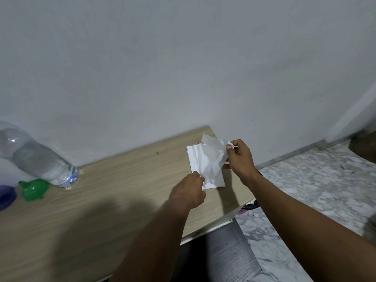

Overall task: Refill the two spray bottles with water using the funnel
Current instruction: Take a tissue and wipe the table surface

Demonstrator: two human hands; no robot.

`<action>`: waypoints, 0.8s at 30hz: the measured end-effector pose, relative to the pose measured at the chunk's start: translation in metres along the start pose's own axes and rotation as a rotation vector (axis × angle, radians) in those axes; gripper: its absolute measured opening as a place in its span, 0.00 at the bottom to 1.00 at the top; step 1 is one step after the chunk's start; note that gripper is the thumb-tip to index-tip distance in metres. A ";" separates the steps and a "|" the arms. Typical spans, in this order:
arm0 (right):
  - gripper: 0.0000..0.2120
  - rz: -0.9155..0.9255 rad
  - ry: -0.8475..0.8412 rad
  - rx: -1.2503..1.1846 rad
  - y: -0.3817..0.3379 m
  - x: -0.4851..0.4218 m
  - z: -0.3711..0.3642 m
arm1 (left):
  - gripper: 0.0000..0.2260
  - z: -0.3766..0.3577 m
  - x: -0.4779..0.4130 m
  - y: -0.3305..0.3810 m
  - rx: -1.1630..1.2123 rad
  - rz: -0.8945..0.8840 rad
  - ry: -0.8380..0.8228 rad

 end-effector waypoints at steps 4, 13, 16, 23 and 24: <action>0.07 0.040 -0.027 0.002 -0.013 -0.002 -0.005 | 0.17 0.001 0.003 -0.001 0.093 0.036 -0.005; 0.07 0.007 -0.087 0.019 -0.002 0.002 -0.005 | 0.33 0.001 0.010 -0.005 0.182 0.001 0.063; 0.06 -0.008 -0.072 0.034 0.001 0.003 -0.003 | 0.26 0.000 0.006 -0.003 0.055 -0.004 -0.025; 0.08 0.063 0.035 0.070 -0.017 -0.007 0.010 | 0.24 0.005 0.001 0.002 0.025 0.058 -0.109; 0.09 0.071 0.042 0.064 -0.021 -0.009 0.011 | 0.25 0.006 0.001 0.002 0.045 0.071 -0.124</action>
Point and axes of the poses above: each hand's wrist, its own x-axis away from the middle knuckle, its own z-axis out of the back of the hand, y = z × x, the point moved 3 cm from there along -x, towards the middle knuckle, and after that the axes turned 11 degrees about z, right-handed, at the moved point
